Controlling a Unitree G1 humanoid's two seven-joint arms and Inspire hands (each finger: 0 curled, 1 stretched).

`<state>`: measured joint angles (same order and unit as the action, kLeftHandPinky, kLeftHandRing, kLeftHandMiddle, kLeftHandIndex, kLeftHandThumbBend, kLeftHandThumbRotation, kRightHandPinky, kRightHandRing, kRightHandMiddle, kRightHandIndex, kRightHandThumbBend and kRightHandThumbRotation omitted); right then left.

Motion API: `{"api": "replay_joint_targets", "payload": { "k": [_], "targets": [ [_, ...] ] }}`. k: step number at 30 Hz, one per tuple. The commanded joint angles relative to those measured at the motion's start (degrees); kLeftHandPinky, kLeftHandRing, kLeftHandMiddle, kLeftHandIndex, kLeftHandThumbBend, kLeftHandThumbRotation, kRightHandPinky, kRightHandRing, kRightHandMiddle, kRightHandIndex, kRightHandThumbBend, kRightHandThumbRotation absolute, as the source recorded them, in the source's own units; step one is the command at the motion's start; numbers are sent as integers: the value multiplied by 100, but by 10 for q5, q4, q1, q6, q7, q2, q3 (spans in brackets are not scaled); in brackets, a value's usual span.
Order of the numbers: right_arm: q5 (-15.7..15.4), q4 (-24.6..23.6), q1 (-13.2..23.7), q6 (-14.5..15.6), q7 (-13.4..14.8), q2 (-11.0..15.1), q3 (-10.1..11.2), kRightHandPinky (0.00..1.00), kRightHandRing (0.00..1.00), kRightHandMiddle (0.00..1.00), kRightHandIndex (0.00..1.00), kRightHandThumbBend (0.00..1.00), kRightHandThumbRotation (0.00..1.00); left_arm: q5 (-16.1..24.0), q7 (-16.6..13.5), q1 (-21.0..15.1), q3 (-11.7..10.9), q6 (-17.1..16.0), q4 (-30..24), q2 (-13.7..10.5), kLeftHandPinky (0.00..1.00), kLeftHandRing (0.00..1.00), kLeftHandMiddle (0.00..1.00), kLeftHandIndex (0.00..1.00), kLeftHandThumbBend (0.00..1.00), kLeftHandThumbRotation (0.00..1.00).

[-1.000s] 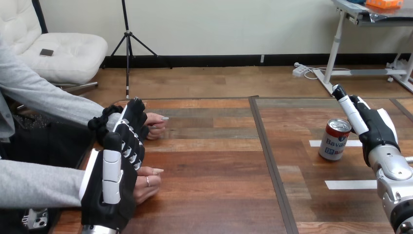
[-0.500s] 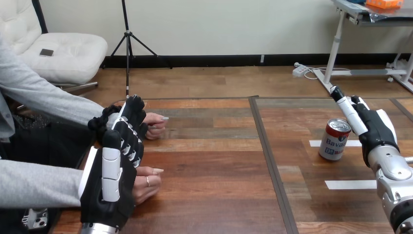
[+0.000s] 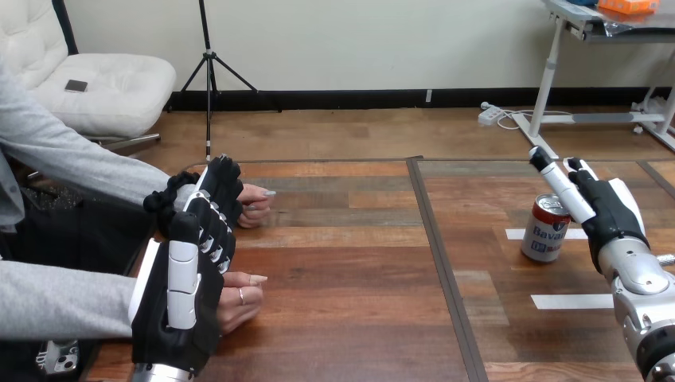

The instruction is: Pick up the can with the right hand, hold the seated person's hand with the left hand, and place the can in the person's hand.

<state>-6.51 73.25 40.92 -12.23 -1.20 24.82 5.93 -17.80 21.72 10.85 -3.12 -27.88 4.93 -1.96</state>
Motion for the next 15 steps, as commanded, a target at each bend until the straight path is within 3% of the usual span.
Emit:
{"api": "replay_joint_targets", "payload": {
  "k": [1, 15],
  "targets": [
    [1, -2, 35, -12, 5, -4, 0, 83, 99, 100, 100, 100, 81, -7, 4, -34, -4, 0, -2, -2, 100, 98, 96, 94, 76, 98],
    [7, -1, 33, -6, -2, -4, 3, 81, 100, 100, 100, 100, 67, -4, 2, -33, -7, -8, 2, -2, 100, 98, 96, 94, 76, 97]
  ]
}}
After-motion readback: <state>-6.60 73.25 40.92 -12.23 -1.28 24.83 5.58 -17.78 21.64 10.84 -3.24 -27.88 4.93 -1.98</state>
